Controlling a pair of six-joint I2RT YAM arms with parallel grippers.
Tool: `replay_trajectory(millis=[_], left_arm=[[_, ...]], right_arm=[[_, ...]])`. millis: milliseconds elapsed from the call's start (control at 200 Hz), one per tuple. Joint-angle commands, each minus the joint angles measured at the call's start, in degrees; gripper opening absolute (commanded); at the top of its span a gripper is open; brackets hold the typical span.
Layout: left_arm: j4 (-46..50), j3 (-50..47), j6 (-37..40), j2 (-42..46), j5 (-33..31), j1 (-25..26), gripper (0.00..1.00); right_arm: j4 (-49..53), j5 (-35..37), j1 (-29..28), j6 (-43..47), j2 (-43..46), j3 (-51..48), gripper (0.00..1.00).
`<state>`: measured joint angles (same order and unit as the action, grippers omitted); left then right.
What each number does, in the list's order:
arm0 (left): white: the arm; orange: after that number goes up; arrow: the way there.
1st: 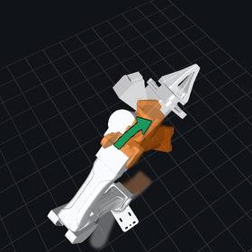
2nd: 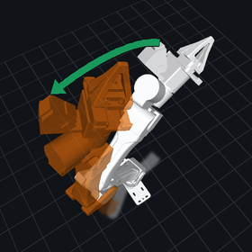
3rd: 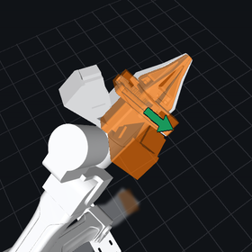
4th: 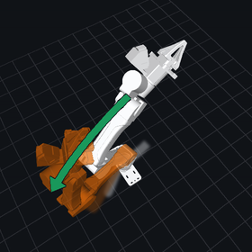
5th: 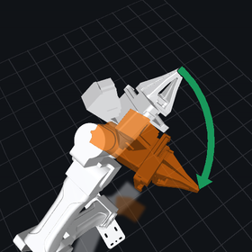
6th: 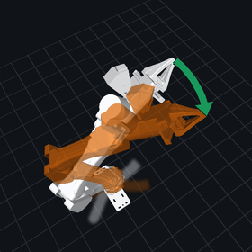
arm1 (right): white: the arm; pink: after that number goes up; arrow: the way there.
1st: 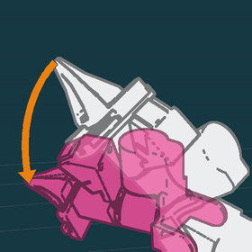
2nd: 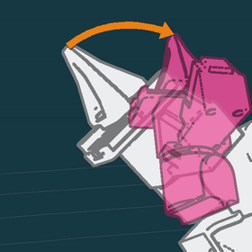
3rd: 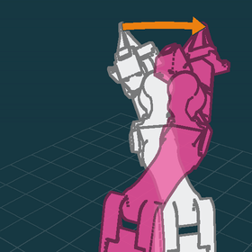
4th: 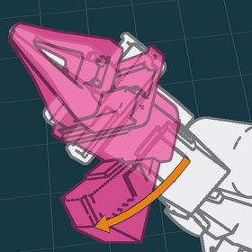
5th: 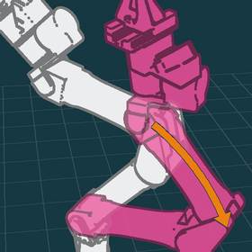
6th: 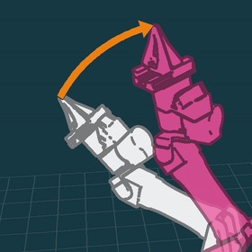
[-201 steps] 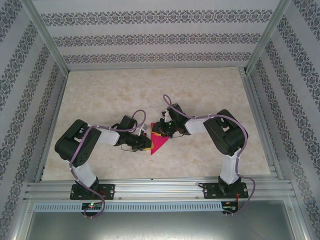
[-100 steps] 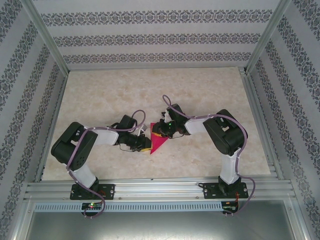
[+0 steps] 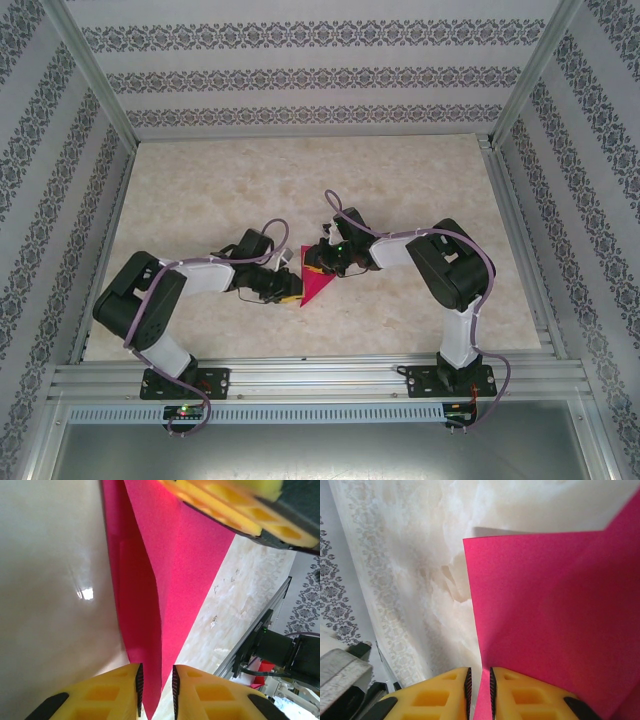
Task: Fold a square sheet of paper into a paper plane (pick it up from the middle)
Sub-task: Fourth fold the wing at the center of the table.
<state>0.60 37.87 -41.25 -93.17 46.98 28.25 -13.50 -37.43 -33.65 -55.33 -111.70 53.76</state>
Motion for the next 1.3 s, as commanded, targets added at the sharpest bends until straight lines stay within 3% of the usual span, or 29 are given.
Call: replay_trajectory(millis=[0, 605, 819, 969, 1294], left_arm=[[-2.93, 0.94, -1.86, -1.37, 1.41, 1.1, 0.21], [-5.92, 0.36, -4.53, -0.54, -1.41, 1.27, 0.23], [-7.6, -0.67, -4.8, -0.24, -1.42, 1.26, 0.13], [-9.2, -2.19, -4.3, -0.51, -0.15, 1.27, 0.07], [-10.82, -4.6, 0.55, -3.08, 6.37, 1.37, 0.07]], right_arm=[[3.65, 2.1, -0.89, 1.23, -2.52, -1.0, 0.2], [3.45, 2.27, -1.13, 1.3, -2.91, -1.7, 0.2], [3.47, 2.19, -1.24, 1.29, -3.16, -1.62, 0.2], [3.53, 2.27, -1.24, 1.36, -3.4, -1.71, 0.2], [4.09, 2.9, -1.26, 1.45, -4.65, -1.57, 0.2]])
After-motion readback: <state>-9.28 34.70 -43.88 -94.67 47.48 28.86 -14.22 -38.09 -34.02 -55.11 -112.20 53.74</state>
